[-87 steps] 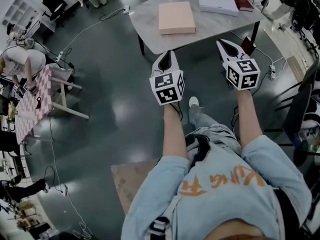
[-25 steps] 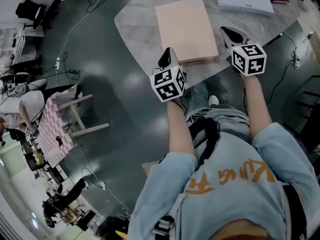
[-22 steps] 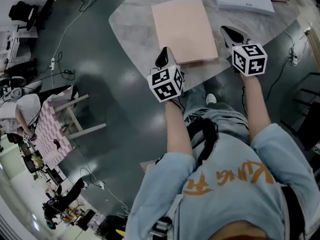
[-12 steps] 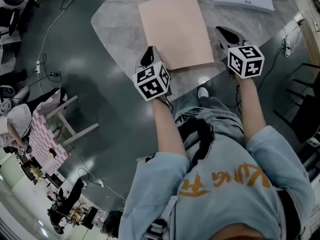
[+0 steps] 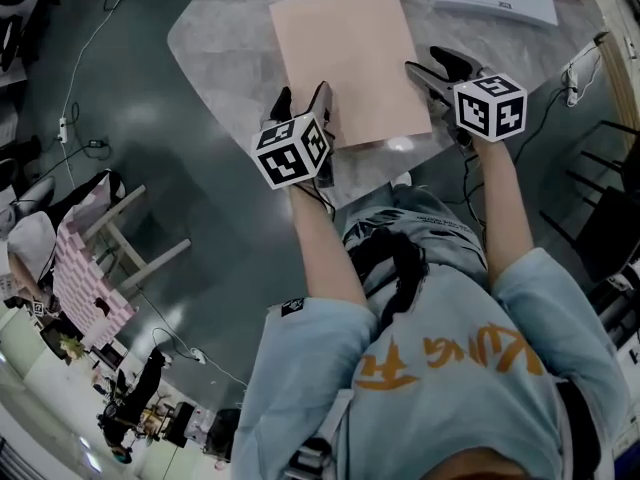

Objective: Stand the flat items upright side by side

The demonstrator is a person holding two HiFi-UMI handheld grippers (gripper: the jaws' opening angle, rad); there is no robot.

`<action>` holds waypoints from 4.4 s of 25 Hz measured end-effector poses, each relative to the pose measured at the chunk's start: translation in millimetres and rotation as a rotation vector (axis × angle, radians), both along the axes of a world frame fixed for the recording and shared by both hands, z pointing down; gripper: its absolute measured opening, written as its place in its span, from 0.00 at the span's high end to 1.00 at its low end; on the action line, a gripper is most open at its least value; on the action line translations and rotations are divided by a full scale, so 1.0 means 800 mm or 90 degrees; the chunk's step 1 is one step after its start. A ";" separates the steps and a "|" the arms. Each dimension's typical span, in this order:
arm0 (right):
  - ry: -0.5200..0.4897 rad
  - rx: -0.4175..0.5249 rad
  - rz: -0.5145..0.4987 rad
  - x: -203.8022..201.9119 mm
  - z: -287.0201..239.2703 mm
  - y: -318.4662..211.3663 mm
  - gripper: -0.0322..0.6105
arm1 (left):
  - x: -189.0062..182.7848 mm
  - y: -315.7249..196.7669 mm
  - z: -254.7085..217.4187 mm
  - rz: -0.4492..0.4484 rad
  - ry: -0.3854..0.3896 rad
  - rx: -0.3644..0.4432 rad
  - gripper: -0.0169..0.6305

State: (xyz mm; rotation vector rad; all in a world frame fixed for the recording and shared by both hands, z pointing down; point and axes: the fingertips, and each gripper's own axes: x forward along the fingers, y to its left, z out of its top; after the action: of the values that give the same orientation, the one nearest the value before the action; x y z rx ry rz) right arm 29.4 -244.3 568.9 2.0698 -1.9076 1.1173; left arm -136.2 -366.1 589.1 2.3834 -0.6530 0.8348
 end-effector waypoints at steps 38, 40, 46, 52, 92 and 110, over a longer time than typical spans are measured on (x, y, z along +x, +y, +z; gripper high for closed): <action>-0.068 -0.099 -0.086 -0.020 0.054 -0.047 0.31 | 0.027 -0.001 0.037 0.126 0.031 -0.077 0.28; -0.051 -0.090 -0.092 -0.023 0.047 -0.046 0.31 | 0.025 0.000 0.031 0.126 0.036 -0.065 0.28; -0.001 -0.058 -0.109 -0.028 0.022 -0.038 0.32 | 0.018 0.011 0.008 0.128 0.043 -0.018 0.28; 0.055 -0.024 -0.133 -0.038 -0.004 -0.029 0.32 | 0.007 0.024 -0.014 0.121 0.050 0.031 0.28; 0.389 0.106 -0.207 -0.105 -0.093 0.078 0.35 | -0.090 0.147 -0.086 0.057 -0.043 0.301 0.44; 0.347 0.099 -0.120 -0.116 -0.119 0.131 0.38 | -0.123 0.191 -0.109 0.020 -0.039 0.323 0.48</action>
State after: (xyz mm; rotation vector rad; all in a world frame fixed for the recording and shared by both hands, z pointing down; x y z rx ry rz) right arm -63.3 -139.7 473.3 1.9431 -1.8892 0.3207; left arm -234.7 -213.7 501.5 2.8302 -0.9461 0.8326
